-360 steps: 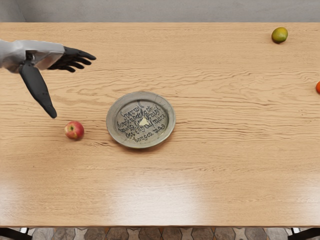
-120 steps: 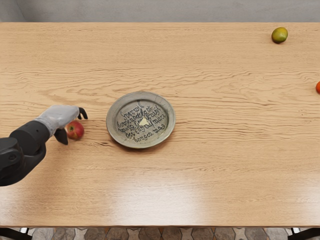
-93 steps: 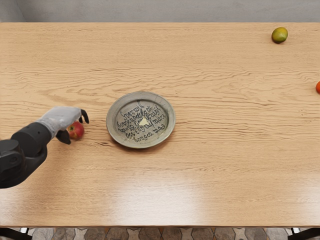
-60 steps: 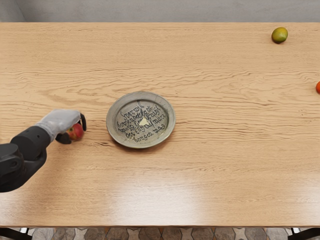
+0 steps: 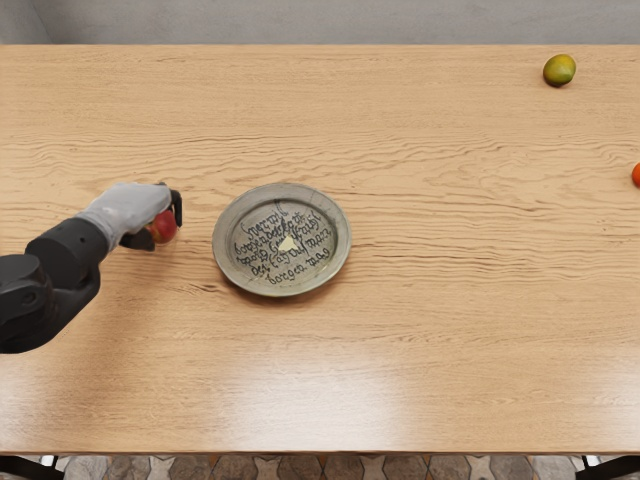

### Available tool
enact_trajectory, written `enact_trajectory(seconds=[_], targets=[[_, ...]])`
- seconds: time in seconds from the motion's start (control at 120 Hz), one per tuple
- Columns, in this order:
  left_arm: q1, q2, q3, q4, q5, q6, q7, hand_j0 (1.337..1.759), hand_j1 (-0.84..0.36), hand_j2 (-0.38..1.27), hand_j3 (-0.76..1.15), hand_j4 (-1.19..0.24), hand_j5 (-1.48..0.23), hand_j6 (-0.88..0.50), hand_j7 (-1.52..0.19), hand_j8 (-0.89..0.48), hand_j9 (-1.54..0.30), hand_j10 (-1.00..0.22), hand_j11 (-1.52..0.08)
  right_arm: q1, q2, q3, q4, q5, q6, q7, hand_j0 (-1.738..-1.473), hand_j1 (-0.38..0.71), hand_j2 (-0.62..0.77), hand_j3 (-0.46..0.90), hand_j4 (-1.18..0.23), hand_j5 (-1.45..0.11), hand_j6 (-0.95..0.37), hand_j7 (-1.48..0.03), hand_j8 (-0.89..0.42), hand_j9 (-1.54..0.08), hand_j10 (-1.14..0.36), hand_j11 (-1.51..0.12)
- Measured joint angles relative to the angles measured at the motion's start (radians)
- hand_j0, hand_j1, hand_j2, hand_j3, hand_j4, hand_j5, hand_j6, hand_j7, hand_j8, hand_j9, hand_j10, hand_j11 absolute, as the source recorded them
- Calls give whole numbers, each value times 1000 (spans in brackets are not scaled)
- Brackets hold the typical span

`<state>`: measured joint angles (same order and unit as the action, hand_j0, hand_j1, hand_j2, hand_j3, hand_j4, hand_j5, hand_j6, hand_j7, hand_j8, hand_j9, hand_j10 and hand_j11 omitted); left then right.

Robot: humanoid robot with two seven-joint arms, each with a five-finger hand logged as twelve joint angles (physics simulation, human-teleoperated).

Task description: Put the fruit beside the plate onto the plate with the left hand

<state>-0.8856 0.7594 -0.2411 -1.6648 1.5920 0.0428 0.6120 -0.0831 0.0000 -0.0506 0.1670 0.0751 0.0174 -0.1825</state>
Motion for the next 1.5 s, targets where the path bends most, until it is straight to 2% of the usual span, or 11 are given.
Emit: enact_trajectory(seconds=[0.208, 0.3, 0.333, 0.525, 0.658, 0.692, 0.842, 0.942, 1.192, 1.258, 1.5], targets=[[-60, -1, -7, -37, -6, 1, -1, 1647, -449, 387, -4, -423, -1093, -152, -1077, -238, -1054, -686, -1060, 2, 0, 0, 0, 0, 0, 0, -1658, -349, 0, 0, 0, 0, 0, 0, 0, 0, 0, 0], [-89, -68, -23, -48, -13, 4, -1, 1648, -468, 411, -2, -402, -1092, -158, -1076, -238, -1054, -691, -1058, 2, 0, 0, 0, 0, -1, 0, -1658, -349, 0, 0, 0, 0, 0, 0, 0, 0, 0, 0], [-90, -102, -30, -50, -16, 3, -1, 1648, -485, 475, -2, -391, -1096, -151, -1078, -229, -1053, -693, -1057, 2, 0, 0, 0, 1, -1, 0, -1658, -349, 0, 0, 0, 0, 0, 0, 0, 0, 0, 0], [-95, -170, -49, -55, -19, -4, -1, 1647, -426, 329, -1, -424, -1110, -171, -1080, -261, -1050, -726, -1054, 2, 0, 1, -1, 2, -2, 0, -1658, -349, 0, 0, 0, 0, 0, 0, 0, 0, 0, 0], [-74, -213, -44, -49, -18, -17, -1, 1647, -448, 374, 0, -423, -1102, -172, -1075, -257, -1048, -731, -1053, 2, 0, 1, -1, 2, -2, 0, -1658, -349, 0, 0, 0, 0, 0, 0, 0, 0, 0, 0], [-62, -216, -42, -47, -19, -23, -1, 1646, -459, 520, 0, -405, -1106, -152, -1076, -251, -1050, -724, -1055, 2, 0, 1, -1, 2, -2, 0, -1658, -349, 0, 0, 0, 0, 0, 0, 0, 0, 0, 0], [-36, -233, -35, -33, -19, -48, -1, 1648, -370, 331, 0, -472, -1092, -208, -1071, -299, -1040, -729, -1042, 1, 0, 0, -1, 2, -2, 0, -1658, -349, 0, 0, 0, 0, 0, 0, 0, 0, 0, 0], [-38, -239, -28, -13, -17, -56, 0, 1648, -387, 378, 0, -466, -1086, -201, -1062, -303, -1036, -733, -1037, 0, 0, 0, -1, 2, -2, 0, -1658, -349, 0, 0, 0, 0, 0, 0, 0, 0, 0, 0], [-39, -256, -10, 18, -16, -61, -1, 1649, -334, 284, 0, -515, -1055, -254, -1023, -340, -1012, -739, -1011, 0, 0, 0, -1, 2, -2, 0, -1658, -349, 0, 0, 0, 0, 0, 0, 0, 0, 0, 0], [-40, -259, -11, 20, -15, -58, -1, 1651, -307, 255, 0, -521, -960, -290, -933, -351, -923, -754, -922, 0, 0, 0, -1, 2, -2, 0, -1658, -349, 0, 0, 0, 0, 0, 0, 0, 0, 0, 0], [-49, -242, -41, 13, -17, -50, -1, 1656, 12, 103, 0, -275, -443, -205, -435, -224, -432, -352, -431, 0, 0, 0, -1, 1, -2, 0, -1658, -349, 0, 0, 0, 0, 0, 0, 0, 0, 0, 0]])
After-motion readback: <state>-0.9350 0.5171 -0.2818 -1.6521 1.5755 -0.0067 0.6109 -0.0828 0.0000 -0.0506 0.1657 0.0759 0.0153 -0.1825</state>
